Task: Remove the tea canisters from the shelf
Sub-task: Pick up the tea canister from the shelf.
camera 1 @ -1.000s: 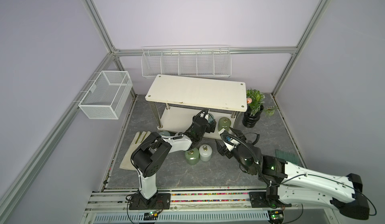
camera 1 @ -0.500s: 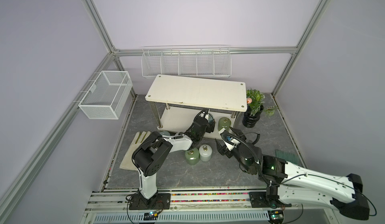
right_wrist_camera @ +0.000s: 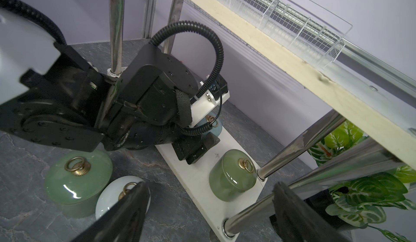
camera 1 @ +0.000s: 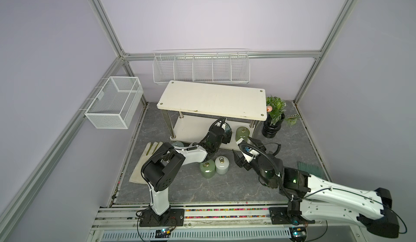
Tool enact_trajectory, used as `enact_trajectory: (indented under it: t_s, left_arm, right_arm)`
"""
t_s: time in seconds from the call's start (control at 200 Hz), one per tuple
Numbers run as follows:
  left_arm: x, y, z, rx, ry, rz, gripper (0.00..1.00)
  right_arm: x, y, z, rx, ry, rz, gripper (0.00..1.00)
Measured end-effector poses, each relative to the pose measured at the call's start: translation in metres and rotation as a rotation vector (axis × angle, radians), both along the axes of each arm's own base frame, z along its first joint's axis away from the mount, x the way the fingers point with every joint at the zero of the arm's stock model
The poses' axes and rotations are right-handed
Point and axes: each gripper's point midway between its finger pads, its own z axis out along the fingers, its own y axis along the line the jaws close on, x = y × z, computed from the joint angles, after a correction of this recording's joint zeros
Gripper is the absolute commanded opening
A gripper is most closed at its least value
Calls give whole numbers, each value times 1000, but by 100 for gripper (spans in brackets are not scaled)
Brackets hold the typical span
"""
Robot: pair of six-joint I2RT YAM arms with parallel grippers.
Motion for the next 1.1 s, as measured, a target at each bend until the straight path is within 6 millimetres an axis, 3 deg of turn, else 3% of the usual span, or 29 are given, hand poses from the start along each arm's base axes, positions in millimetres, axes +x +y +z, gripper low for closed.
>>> enact_trajectory:
  t_s: [0.41, 0.805, 1.104]
  left_arm:
    - [-21, 22, 57, -53, -82, -4, 80]
    - [-70, 77, 60, -35, -44, 19, 81]
    - [-101, 110, 79, -59, -59, 45, 81]
  right_arm:
    - [0, 2, 0, 6, 3, 11, 89]
    - [1, 11, -6, 1, 14, 34, 89]
    - [1, 20, -14, -8, 30, 57, 89]
